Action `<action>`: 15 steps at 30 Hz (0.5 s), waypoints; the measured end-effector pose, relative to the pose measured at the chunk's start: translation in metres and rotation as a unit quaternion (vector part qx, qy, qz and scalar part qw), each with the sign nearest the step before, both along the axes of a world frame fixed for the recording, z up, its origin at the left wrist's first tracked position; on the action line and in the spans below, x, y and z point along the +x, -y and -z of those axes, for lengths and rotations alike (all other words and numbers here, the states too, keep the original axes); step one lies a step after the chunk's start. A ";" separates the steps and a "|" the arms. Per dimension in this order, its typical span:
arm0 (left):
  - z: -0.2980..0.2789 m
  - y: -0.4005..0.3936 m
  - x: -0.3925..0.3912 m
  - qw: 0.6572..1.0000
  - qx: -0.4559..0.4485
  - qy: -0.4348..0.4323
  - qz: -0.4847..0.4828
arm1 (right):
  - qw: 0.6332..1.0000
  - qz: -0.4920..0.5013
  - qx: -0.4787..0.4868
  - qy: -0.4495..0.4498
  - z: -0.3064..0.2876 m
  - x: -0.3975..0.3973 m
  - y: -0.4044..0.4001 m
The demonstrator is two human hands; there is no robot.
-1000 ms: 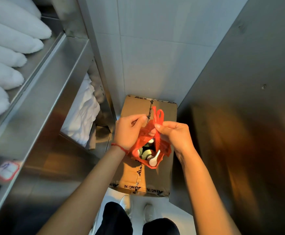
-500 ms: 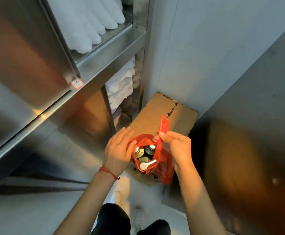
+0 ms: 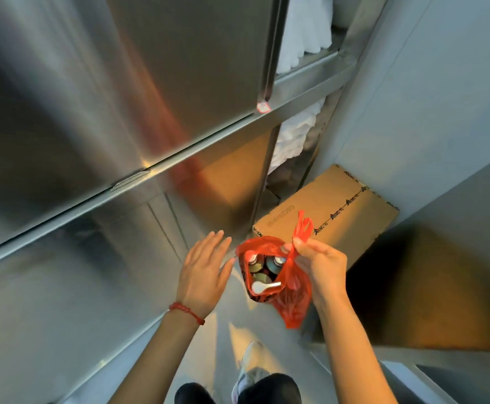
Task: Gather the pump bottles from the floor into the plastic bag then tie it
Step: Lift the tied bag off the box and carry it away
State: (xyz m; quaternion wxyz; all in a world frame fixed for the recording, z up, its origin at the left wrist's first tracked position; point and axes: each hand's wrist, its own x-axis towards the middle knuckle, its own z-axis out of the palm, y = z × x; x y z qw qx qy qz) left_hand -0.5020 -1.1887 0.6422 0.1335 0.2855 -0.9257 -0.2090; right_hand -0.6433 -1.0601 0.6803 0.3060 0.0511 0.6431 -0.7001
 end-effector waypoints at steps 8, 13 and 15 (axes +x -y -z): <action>-0.007 -0.019 0.114 0.995 0.013 0.031 -0.091 | 0.996 -0.091 0.004 0.003 -0.004 0.085 0.019; -0.009 -0.042 0.172 0.982 0.013 0.024 -0.187 | 0.982 -0.190 0.000 0.011 -0.005 0.128 0.031; -0.011 -0.052 0.192 0.973 0.007 0.017 -0.230 | 0.973 -0.233 -0.001 0.008 -0.004 0.143 0.034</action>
